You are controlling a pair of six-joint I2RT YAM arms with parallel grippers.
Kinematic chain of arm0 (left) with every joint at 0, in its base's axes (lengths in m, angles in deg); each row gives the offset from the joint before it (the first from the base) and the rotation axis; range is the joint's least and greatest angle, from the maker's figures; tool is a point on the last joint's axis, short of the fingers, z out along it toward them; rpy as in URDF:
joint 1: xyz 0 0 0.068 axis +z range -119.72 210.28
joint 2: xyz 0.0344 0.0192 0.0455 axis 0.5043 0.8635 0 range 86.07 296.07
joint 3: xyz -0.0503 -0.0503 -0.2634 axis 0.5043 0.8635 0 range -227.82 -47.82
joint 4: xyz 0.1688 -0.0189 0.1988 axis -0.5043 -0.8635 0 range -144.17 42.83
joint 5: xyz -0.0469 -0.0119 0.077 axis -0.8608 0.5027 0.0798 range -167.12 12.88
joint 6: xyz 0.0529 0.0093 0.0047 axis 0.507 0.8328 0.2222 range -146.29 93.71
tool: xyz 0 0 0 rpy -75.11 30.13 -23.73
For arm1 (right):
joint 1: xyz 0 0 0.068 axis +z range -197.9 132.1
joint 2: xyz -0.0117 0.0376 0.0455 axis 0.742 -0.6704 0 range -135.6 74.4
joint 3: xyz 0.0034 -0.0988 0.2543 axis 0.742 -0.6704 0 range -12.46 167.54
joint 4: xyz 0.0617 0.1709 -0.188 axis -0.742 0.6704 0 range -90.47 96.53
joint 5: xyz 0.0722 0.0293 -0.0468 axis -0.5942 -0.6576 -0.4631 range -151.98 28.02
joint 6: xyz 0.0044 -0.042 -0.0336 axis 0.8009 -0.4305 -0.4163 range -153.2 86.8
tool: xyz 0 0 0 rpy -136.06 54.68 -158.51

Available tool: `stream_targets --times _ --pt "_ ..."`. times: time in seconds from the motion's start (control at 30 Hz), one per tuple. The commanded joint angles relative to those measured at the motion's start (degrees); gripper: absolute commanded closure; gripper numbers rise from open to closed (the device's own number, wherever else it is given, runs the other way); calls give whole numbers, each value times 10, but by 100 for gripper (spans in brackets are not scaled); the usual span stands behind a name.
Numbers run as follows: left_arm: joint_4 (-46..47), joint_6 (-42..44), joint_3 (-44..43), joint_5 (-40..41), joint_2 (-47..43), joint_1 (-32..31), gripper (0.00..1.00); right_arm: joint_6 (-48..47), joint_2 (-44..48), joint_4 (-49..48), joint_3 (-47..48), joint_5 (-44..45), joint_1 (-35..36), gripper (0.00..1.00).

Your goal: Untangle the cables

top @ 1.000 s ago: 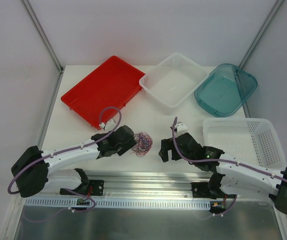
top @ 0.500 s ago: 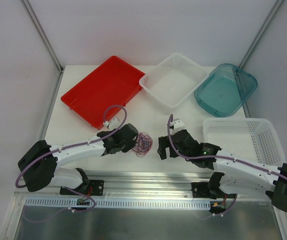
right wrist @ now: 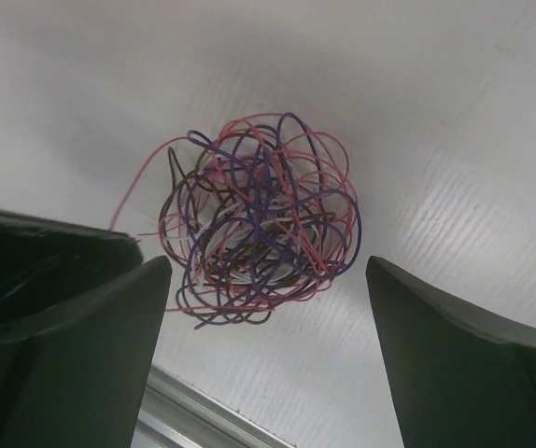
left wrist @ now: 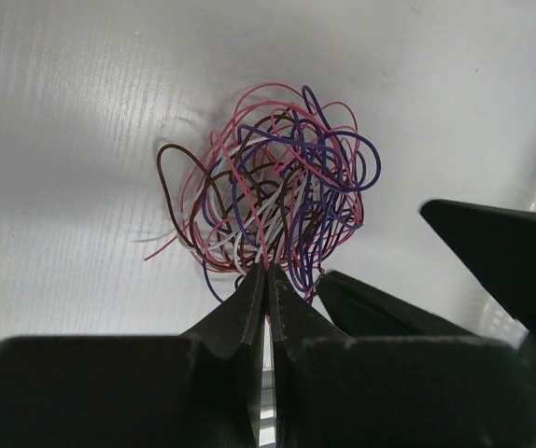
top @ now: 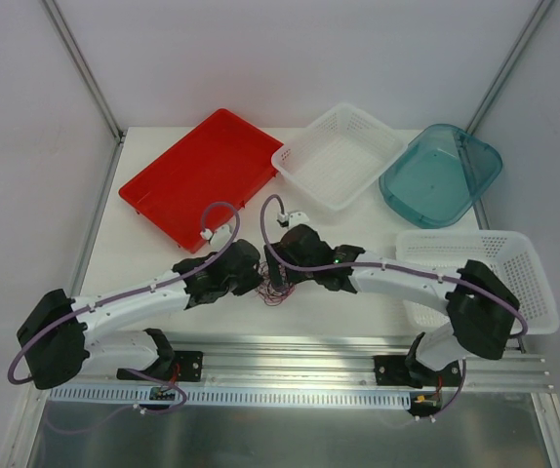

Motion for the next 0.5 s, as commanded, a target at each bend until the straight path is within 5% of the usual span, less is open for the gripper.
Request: stream_targets --times 0.0,0.1,0.47 --pt "-1 50 6 -4 -34 -7 100 31 -47 -21 16 -24 -13 11" --pt "-6 84 5 -5 -65 -6 100 50 -65 -42 -5 -38 -29 19" --pt "-133 219 -92 21 -195 13 100 51 9 -26 -116 21 -106 81"
